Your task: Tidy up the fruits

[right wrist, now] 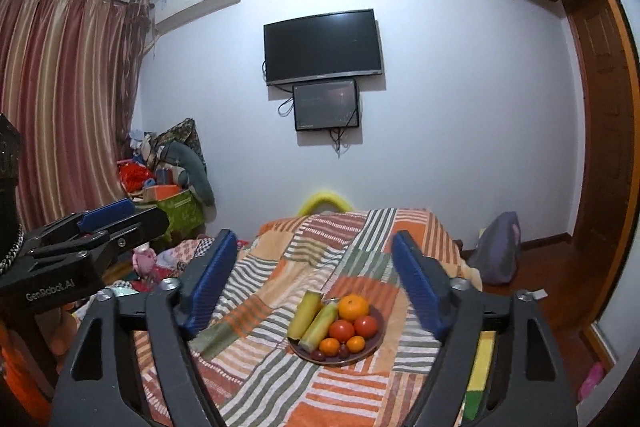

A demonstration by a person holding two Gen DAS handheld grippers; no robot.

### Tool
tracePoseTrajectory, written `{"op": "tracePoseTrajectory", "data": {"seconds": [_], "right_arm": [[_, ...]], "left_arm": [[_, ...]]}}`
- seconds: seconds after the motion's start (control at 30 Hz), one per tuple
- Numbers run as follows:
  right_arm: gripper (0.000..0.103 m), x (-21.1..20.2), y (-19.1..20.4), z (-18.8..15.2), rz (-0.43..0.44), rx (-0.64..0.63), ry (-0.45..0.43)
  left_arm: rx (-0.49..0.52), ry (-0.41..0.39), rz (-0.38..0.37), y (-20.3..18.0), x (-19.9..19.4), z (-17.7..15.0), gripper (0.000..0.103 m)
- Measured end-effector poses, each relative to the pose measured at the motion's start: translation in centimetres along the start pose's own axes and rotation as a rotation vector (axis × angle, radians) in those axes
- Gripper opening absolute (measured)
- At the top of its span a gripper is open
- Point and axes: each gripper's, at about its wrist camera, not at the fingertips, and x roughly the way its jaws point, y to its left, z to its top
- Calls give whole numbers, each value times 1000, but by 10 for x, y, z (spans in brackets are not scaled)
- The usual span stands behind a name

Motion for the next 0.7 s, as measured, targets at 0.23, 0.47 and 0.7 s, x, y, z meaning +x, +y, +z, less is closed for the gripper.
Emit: {"op": "tracePoseTrajectory", "data": {"seconds": [0.23,0.47,0.7], "right_arm": [[103,-8,3,-3,-62,-11,-41],[103,-10,5,-4,-73,-11,-36],[103,-13,4,-6,-75,-8,-32]], "left_arm": [[-8,-13,21,2,-4,1,98],[-4,-15,35,-1,-7,-3,102],[-9,-11,33,0,-6,-4,103]]}}
